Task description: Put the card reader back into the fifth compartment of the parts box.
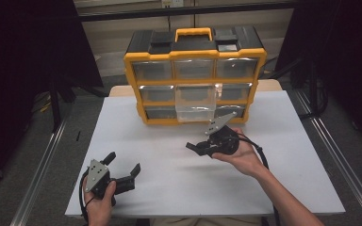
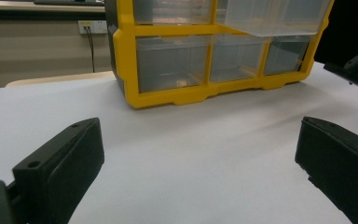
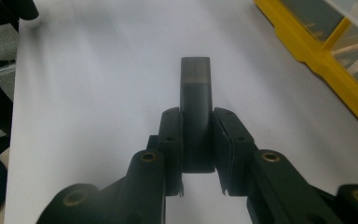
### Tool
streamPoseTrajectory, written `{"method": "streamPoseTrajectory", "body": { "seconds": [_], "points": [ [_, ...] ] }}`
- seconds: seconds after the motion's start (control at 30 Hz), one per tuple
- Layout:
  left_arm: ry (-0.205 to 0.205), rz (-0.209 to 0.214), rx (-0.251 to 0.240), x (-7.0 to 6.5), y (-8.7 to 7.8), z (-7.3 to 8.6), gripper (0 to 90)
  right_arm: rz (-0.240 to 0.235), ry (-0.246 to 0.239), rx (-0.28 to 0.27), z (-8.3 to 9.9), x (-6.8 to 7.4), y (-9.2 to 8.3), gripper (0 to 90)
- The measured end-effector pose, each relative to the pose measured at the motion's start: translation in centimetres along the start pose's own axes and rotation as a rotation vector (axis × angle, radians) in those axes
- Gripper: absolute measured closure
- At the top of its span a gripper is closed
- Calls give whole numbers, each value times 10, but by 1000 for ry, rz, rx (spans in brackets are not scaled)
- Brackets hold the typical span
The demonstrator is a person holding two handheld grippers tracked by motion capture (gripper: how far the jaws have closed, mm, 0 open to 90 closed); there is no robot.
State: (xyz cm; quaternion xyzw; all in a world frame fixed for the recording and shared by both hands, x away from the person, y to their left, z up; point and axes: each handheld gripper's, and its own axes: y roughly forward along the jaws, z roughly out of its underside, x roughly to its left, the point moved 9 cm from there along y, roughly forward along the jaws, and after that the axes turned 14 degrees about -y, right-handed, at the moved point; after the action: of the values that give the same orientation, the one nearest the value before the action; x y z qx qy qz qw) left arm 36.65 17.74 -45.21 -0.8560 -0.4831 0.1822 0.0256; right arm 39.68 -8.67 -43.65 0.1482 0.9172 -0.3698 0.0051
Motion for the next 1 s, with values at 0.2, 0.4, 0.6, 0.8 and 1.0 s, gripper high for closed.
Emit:
{"method": "streamPoseTrajectory", "body": {
  "seconds": [0.2,0.4,0.6,0.8,1.0],
  "points": [
    [-1,0,2,0,0,0,13,8,-3,-17,-4,-1,-8,740],
    [-3,1,2,0,0,0,13,9,-15,-27,-8,0,-12,739],
    [-1,-1,2,0,0,0,12,19,-15,-46,-13,-1,-19,739],
    [-9,-4,0,1,1,1,12,30,-24,-67,-21,-2,-27,739],
    [-5,-5,3,1,1,1,12,41,-28,-74,-25,-4,-32,739]
  ]
}}
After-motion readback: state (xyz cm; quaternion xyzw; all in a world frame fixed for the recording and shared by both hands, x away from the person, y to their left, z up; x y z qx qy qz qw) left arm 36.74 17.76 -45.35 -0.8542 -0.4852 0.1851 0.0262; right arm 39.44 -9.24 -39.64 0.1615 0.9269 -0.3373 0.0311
